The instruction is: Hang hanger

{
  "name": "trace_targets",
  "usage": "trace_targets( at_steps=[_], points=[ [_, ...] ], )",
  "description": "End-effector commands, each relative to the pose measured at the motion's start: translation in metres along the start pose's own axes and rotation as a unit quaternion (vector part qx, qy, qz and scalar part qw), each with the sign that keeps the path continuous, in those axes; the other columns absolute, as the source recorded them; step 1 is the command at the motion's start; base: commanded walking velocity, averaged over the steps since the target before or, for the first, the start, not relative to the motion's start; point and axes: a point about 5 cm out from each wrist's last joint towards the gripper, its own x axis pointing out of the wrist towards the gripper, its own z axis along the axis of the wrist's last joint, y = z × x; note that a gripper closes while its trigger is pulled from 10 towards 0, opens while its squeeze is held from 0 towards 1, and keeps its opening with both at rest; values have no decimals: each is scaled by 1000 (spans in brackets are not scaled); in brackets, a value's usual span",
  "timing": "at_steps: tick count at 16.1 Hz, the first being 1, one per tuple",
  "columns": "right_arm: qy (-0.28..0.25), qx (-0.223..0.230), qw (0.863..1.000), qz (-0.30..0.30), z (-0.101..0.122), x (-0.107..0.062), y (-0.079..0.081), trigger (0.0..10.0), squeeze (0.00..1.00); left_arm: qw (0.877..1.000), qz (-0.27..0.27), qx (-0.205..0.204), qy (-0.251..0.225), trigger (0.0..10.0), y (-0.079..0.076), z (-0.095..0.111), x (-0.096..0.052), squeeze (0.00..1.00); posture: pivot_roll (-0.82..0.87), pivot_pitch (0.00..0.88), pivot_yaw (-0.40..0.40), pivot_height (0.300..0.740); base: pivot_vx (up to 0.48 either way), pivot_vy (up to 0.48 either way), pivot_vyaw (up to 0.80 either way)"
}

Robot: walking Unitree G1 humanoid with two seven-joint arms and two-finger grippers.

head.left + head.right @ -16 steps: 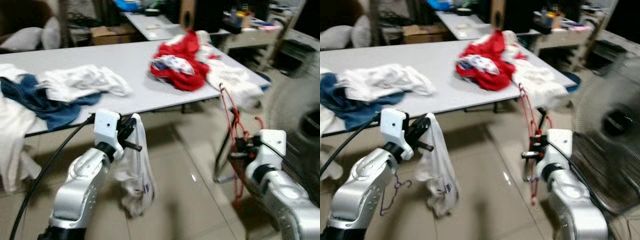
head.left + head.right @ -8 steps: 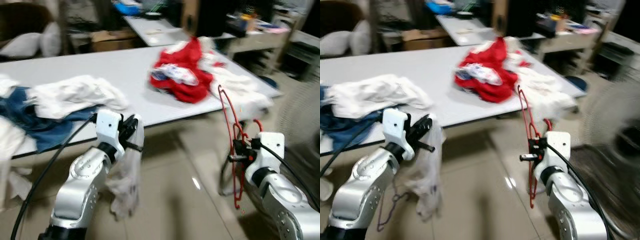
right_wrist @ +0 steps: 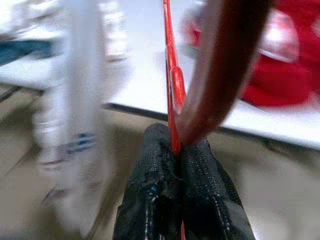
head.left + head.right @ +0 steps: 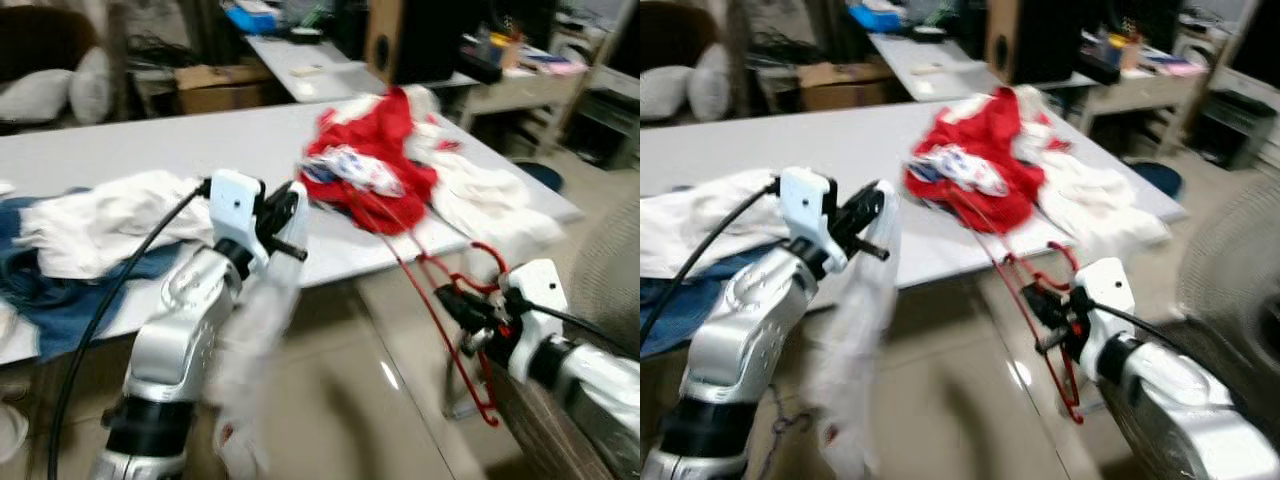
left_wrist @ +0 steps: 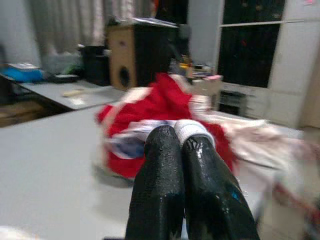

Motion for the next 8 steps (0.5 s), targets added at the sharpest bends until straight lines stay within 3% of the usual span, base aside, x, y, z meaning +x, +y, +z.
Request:
trace_targets(
  at_steps=[1, 2, 4, 6, 8],
  points=[
    [-2, -7, 999, 41, 6, -6, 5, 10000, 0, 1000, 11, 17, -6, 10000, 10, 6, 2, 0, -103, 0, -24, 740, 424, 0, 0],
    [20, -22, 995, 97, 9, -18, 8, 10000, 0, 999, 8, 28, -12, 10000, 15, 14, 14, 0, -106, 0, -22, 740, 424, 0, 0],
    [34, -27, 989, 142, 12, -23, 10, 10000, 0, 999, -12, 38, -32, 10000, 16, 28, 29, 0, -105, 0, -26, 740, 428, 0, 0],
    [46, -41, 980, 188, 16, -23, 13, 10000, 0, 995, -45, 60, -67, 10000, 17, 58, 52, 0, -100, 0, -27, 740, 426, 0, 0],
    [57, -51, 976, 204, 16, -19, 15, 10000, 0, 992, -67, 57, -94, 10000, 15, 79, 62, 0, -100, 0, -25, 740, 426, 0, 0]
  ],
)
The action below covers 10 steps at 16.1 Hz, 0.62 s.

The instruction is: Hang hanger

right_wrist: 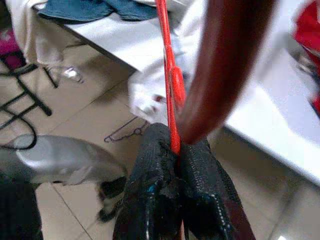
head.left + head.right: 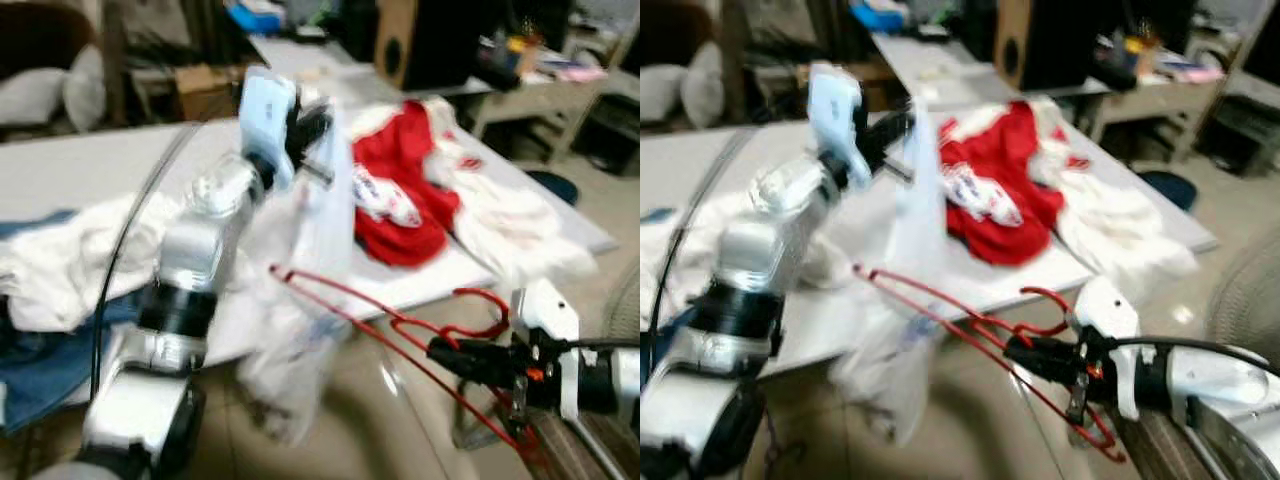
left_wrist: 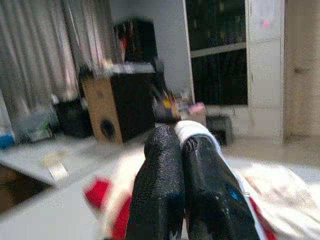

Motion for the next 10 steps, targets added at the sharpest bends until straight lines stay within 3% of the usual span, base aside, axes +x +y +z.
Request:
trace_targets(
  at_steps=[1, 3, 5, 6, 7, 8, 9, 10],
  points=[
    [11, -15, 1000, 3, 0, 8, -3, 10000, 0, 999, -17, -9, -34, 10000, 5, 21, 4, 0, -99, 0, -24, 740, 428, 0, 0],
    [27, -37, 999, -26, 1, 15, -18, 10000, 0, 995, -51, -10, -81, 10000, 1, 50, 10, 0, -96, 0, -24, 740, 429, 0, 0],
    [37, -75, 995, -51, 12, 18, -40, 10000, 0, 991, -62, 5, -118, 10000, 8, 76, 10, 0, -94, 0, -24, 740, 424, 0, 0],
    [30, -125, 987, -96, 34, 15, -67, 10000, 0, 988, -58, 15, -143, 10000, 18, 96, 5, 0, -91, 0, -29, 740, 428, 0, 0],
    [13, -177, 972, -156, 58, 9, -92, 10000, 0, 986, -53, 20, -160, 10000, 24, 109, 0, 0, -87, 0, -35, 740, 431, 0, 0],
    [-48, -230, 937, -260, 104, -6, -124, 10000, 0, 982, -43, 24, -185, 10000, 33, 127, -7, 0, -86, 0, -41, 740, 435, 0, 0],
    [-89, -251, 913, -308, 130, -17, -136, 10000, 0, 979, -37, 27, -197, 10000, 37, 136, -10, 0, -84, 0, -46, 740, 431, 0, 0],
    [-151, -284, 875, -361, 166, -35, -144, 10000, 0, 976, -27, 35, -212, 10000, 43, 147, -16, 0, -80, 0, -56, 740, 431, 0, 0]
  ],
)
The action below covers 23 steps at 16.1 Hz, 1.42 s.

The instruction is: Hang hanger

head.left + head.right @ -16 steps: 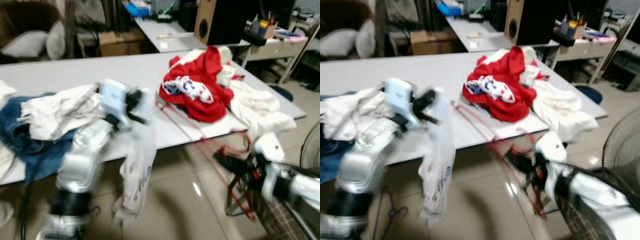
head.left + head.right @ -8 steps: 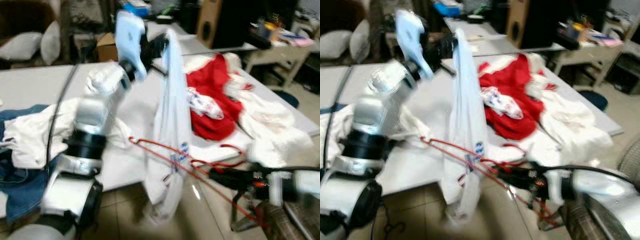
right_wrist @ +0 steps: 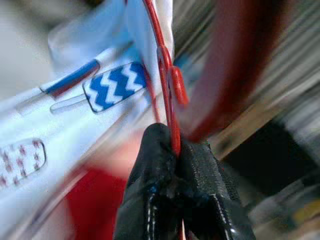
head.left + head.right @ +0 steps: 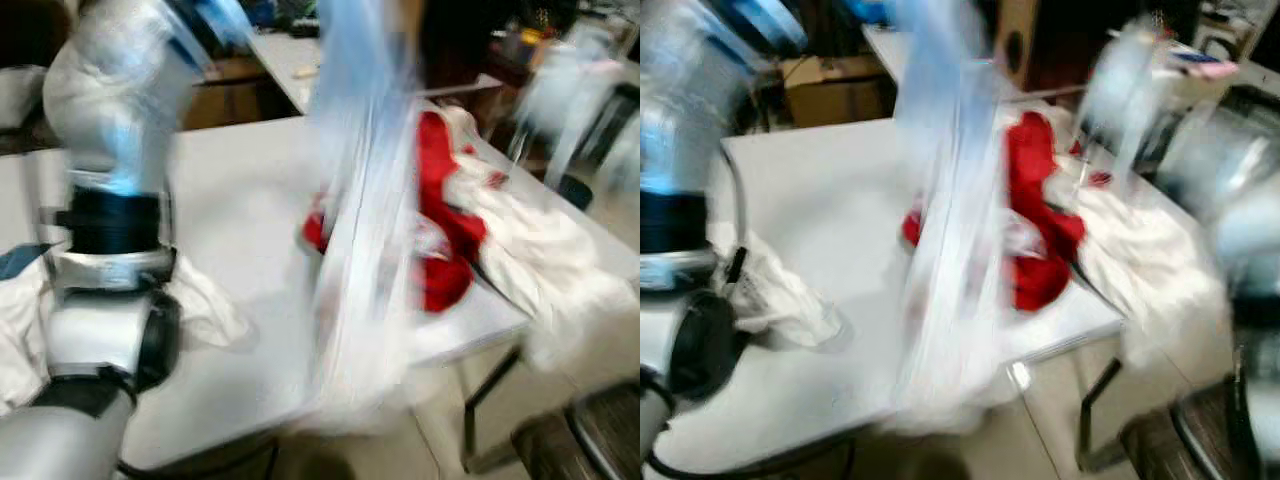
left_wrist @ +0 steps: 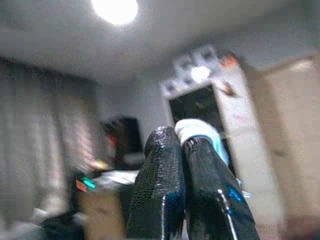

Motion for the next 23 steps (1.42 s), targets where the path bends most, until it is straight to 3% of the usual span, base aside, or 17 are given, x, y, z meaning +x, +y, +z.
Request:
trace_targets(
  at_steps=[1, 2, 4, 6, 8, 9, 10, 11, 14, 15, 16, 18, 20, 23],
  points=[
    [-64, -13, 996, -64, 21, -1, -22, 10000, 0, 1000, 24, 9, -15, 10000, 12, 12, -6, 0, -77, 0, -63, 740, 431, 0, 0],
    [-120, -13, 987, -101, 42, -1, -40, 10000, 0, 999, 35, 17, -19, 10000, 18, 17, -10, 0, -75, 0, -72, 740, 431, 0, 0],
    [-112, -28, 992, -60, 37, 2, -37, 10000, 0, 999, 49, 6, -4, 10000, 18, 8, -19, 0, -74, 0, -79, 740, 431, 0, 0],
    [-74, -30, 996, 32, 4, 4, -4, 10000, 0, 997, 29, -43, 55, 10000, -9, -32, -30, 0, -80, 0, -84, 740, 384, 0, 0],
    [-27, -13, 992, 121, -30, -10, 31, 10000, 0, 987, -3, -95, 126, 10000, -52, -79, -45, 0, -85, 0, -83, 740, 0, 0, 0],
    [-16, -3, 990, 140, -37, -14, 38, 10000, 0, 984, -12, -102, 145, 10000, -62, -90, -50, 0, -88, 0, -81, 740, 0, 0, 0],
    [34, 22, 975, 217, -58, -40, 68, 10000, 0, 965, -43, -107, 237, 10000, -94, -126, -71, 0, -97, 0, -69, 740, 0, 0, 0],
    [74, 46, 956, 280, -68, -65, 91, 10000, 0, 945, -67, -98, 305, 10000, -115, -148, -91, 0, -105, 0, -58, 740, 0, 0, 0],
    [137, 78, 924, 350, -72, -106, 105, 10000, 0, 918, -82, -100, 375, 10000, -129, -166, -112, 0, -122, 0, -37, 740, 0, 0, 0],
    [160, 78, 914, 365, -70, -118, 99, 10000, 0, 908, -88, -109, 395, 10000, -132, -174, -118, 216, -126, 0, -33, 740, 0, 0, 0],
    [171, 78, 911, 368, -66, -126, 93, 10000, 0, 902, -96, -116, 404, 10000, -136, -178, -121, 1000, -126, 0, -33, 740, 0, 0, 0],
    [170, 78, 916, 355, -56, -132, 80, 10000, 0, 893, -112, -116, 419, 10000, -139, -183, -126, 1000, -134, 0, -25, 740, 0, 0, 0],
    [150, 79, 934, 313, -44, -134, 57, 10000, 0, 879, -128, -115, 445, 10000, -140, -187, -134, 1000, -134, 0, -24, 740, 0, 0, 0],
    [143, 73, 946, 283, -38, -136, 41, 10000, 0, 863, -153, -101, 471, 10000, -136, -185, -146, 1000, -126, 0, -25, 740, 0, 0, 0]
  ],
)
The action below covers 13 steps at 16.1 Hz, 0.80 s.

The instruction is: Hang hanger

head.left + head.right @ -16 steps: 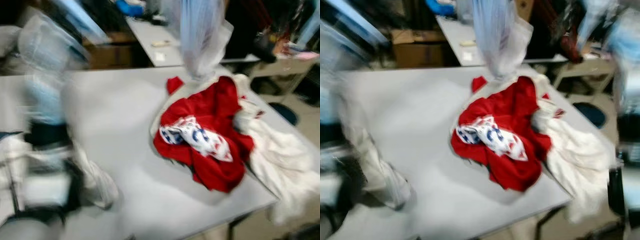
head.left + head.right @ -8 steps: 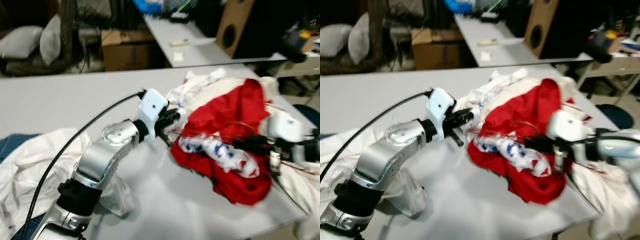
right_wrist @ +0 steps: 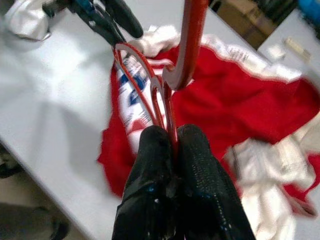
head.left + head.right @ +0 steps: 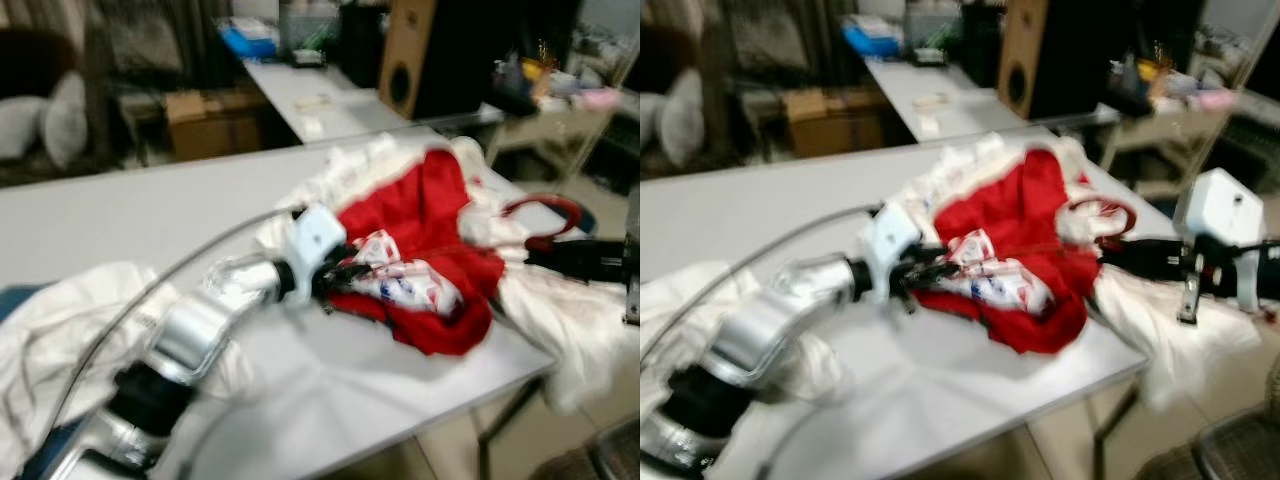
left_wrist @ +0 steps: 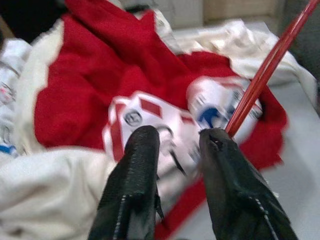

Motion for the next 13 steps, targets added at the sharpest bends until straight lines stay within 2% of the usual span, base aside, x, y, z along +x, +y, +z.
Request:
trace_targets(
  at_steps=[1, 2, 3, 6, 8, 10, 11, 12, 13],
  points=[
    [-5, -36, 998, -45, 14, -21, -12, 10000, 0, 999, 6, 1, 48, 10000, 4, -15, -7, 1000, -122, 0, -24, 740, 0, 0, 0],
    [7, -39, 998, -42, 13, -29, -13, 10000, 0, 997, 10, 24, 76, 10000, 10, -20, -16, 1000, -120, 0, -22, 740, 0, 0, 0],
    [5, -37, 998, -47, 15, -34, -15, 10000, 0, 996, 13, 31, 82, 10000, 13, -20, -20, 1000, -117, 0, -22, 740, 0, 0, 0],
    [-39, -17, 997, -61, 22, -40, -18, 10000, 0, 997, 30, 22, 70, 10000, 22, -18, -29, 1000, -111, 0, -18, 740, 0, 0, 0],
    [-62, 3, 994, -93, 21, -34, -17, 10000, 0, 998, 67, -19, 10, 10000, 30, -10, -39, 1000, -118, 0, -5, 740, 0, 0, 0],
    [-82, 42, 985, -145, 14, -15, -15, 10000, 0, 990, 123, -34, -54, 10000, 34, -3, -52, 1000, -111, 0, -10, 740, 0, 0, 0],
    [-100, 83, 975, -180, 8, 1, -13, 10000, 0, 983, 162, -38, -78, 10000, 36, 0, -60, 639, -107, 0, -14, 740, 0, 0, 0],
    [-119, 133, 962, -205, 1, 24, -5, 10000, 0, 970, 212, -46, -110, 10000, 38, 4, -72, 0, -94, 0, -21, 740, 0, 0, 0],
    [-133, 179, 951, -215, -1, 51, 9, 10000, 0, 955, 262, -44, -130, 10000, 39, 5, -85, 0, -77, 0, -30, 740, 0, 0, 0]
  ],
)
